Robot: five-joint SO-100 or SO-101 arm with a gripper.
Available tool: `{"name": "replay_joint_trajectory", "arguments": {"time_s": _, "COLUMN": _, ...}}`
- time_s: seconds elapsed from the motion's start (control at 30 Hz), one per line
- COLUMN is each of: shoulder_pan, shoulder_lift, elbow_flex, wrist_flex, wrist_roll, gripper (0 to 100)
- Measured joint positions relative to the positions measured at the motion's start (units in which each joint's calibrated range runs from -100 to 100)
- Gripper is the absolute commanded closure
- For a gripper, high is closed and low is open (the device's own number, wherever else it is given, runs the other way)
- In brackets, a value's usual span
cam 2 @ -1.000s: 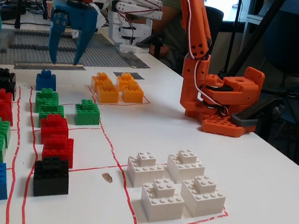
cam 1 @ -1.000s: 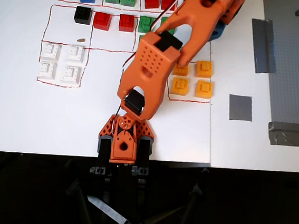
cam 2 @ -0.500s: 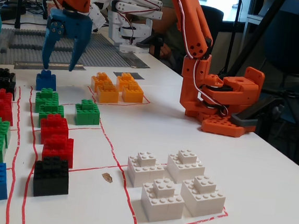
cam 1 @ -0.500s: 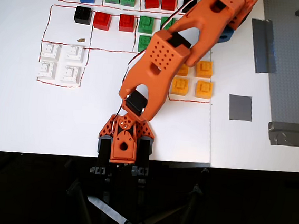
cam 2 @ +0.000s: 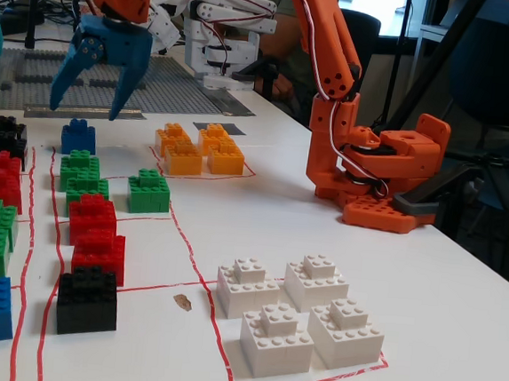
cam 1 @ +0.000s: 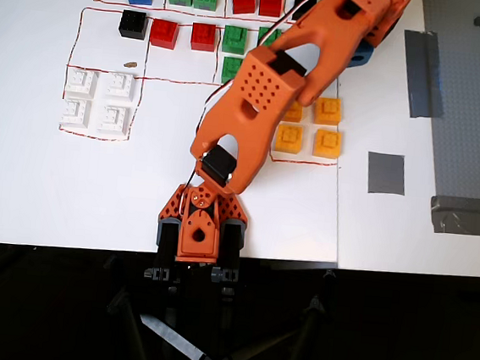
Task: Grab the block and put it in the grey marker
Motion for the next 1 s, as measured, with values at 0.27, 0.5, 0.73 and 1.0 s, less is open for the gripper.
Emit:
{"name": "replay_joint_trajectory", "arguments": {"time_s": 0.27, "shoulder_pan": -3.1, "shoulder_lift": 2.4, "elbow_flex": 0.3, "wrist_flex": -0.2, "wrist_roll": 0.0, "gripper": 70}}
{"name": "replay_joint_trajectory", "arguments": {"time_s": 0.5, "shoulder_pan": -4.1, "shoulder_lift": 4.4, "elbow_flex": 0.3, "wrist_flex": -0.9, "wrist_roll": -0.3, "gripper": 71}}
{"name": "replay_joint_trajectory", "arguments": {"time_s": 0.73, "shoulder_pan": -4.2, "shoulder_lift": 4.4, "elbow_flex": 1.4, "wrist_flex": -2.8, "wrist_roll": -0.2, "gripper": 73}}
{"name": "replay_joint_trajectory", "arguments": {"time_s": 1.0, "shoulder_pan": -4.2, "shoulder_lift": 6.1, "elbow_flex": 1.3, "wrist_flex": -4.7, "wrist_roll": -0.2, "gripper": 75}}
